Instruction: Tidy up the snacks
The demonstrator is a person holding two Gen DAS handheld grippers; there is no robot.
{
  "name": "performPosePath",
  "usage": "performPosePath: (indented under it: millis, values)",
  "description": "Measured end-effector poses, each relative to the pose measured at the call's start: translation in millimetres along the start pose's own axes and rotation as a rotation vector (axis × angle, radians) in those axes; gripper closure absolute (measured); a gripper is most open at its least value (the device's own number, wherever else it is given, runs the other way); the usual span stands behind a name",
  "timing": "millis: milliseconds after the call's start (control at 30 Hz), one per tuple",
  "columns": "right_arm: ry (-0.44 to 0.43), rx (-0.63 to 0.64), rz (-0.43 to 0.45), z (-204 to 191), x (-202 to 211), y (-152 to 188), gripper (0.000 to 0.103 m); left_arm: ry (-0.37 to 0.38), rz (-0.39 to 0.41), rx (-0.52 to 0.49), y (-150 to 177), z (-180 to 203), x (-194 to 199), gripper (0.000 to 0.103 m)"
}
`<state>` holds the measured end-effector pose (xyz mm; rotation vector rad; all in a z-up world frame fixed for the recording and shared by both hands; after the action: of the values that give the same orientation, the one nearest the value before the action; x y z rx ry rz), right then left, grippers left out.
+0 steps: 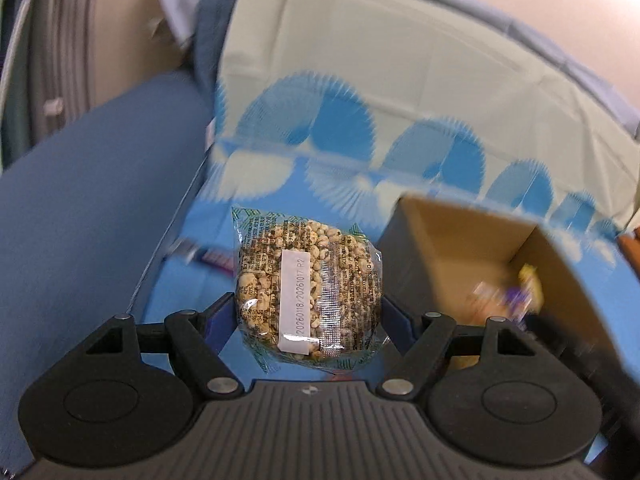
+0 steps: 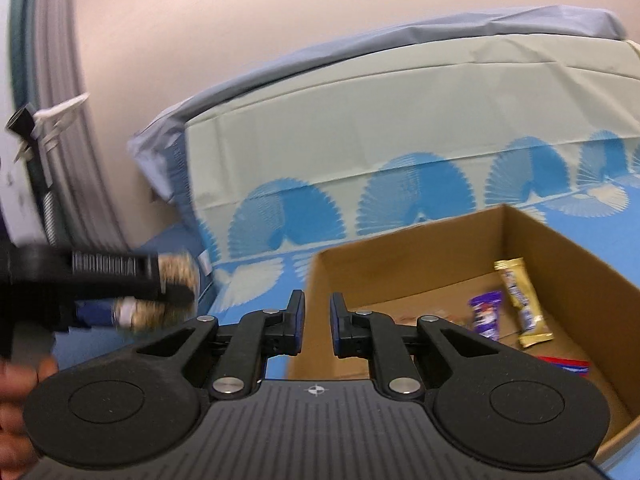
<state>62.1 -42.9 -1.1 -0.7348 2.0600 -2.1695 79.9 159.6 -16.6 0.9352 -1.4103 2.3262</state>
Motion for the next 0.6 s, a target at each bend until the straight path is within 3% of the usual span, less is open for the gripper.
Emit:
performPosePath:
  millis: [100,267,367,467,600]
  values:
    - [-0.037,0.055,-0.011,-20,-1,5,0.088,-0.009,-0.02,-0.04,22,-38,-3,0.022]
    - [-0.127,0.133,-0.041,-56,-1,18,0.088,0.042,0.022,-0.138,46,-73,3,0.022]
    - [-0.178,0.16,-0.072,-78,-1,29,0.088,0.046,0.038,-0.095,60,-92,4,0.022]
    - [-0.203,0.197,-0.114,-98,-5,43,0.088,0.066,0.087,-0.037,53,-99,10,0.022]
    - [-0.208,0.233,-0.168,-114,-11,60,0.088,0.078,0.118,-0.045,51,-97,14,0.022]
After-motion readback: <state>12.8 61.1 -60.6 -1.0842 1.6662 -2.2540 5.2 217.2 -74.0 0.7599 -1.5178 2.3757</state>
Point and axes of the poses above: each gripper's, at about its wrist camera, not at the fingertips, and x roughly against the way its jaws point, z to its right, y to its underside, the point moved 8 cm from there along -x, roughly the way its jaws point, and after that the axes turned 14 degrees about x, right-handed, at the moved point
